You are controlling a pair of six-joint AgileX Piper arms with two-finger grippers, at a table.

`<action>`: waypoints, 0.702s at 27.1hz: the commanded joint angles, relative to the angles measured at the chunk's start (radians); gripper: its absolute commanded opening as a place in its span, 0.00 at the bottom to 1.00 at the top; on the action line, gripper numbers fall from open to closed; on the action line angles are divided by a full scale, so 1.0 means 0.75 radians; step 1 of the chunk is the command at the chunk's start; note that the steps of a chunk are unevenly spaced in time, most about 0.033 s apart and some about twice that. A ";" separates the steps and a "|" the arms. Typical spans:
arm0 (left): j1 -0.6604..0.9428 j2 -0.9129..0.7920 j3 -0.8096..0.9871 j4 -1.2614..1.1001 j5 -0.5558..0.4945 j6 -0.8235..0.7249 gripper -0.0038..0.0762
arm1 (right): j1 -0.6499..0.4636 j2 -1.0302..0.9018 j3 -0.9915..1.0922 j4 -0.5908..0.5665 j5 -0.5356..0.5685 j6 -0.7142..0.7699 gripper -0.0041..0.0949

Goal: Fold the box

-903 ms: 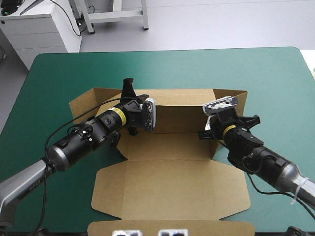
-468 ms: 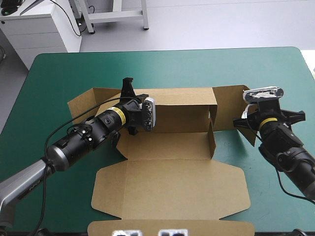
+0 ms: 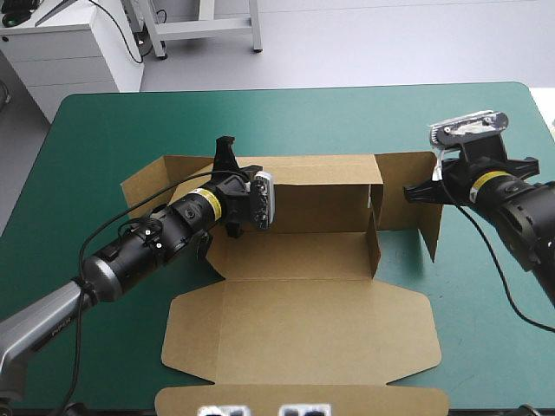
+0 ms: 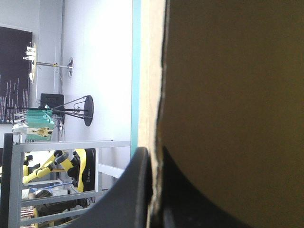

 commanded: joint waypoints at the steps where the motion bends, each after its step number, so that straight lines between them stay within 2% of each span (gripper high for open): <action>1: -0.005 -0.041 -0.032 -0.014 -0.066 -0.029 0.04 | -0.008 0.038 -0.176 0.087 0.037 -0.116 0.02; 14: -0.005 -0.041 -0.032 0.048 -0.087 -0.029 0.04 | -0.008 0.445 -0.744 0.152 0.395 -0.193 0.02; 19: -0.003 -0.041 -0.032 0.050 -0.087 -0.029 0.04 | -0.078 0.704 -1.020 0.320 0.491 -0.248 0.02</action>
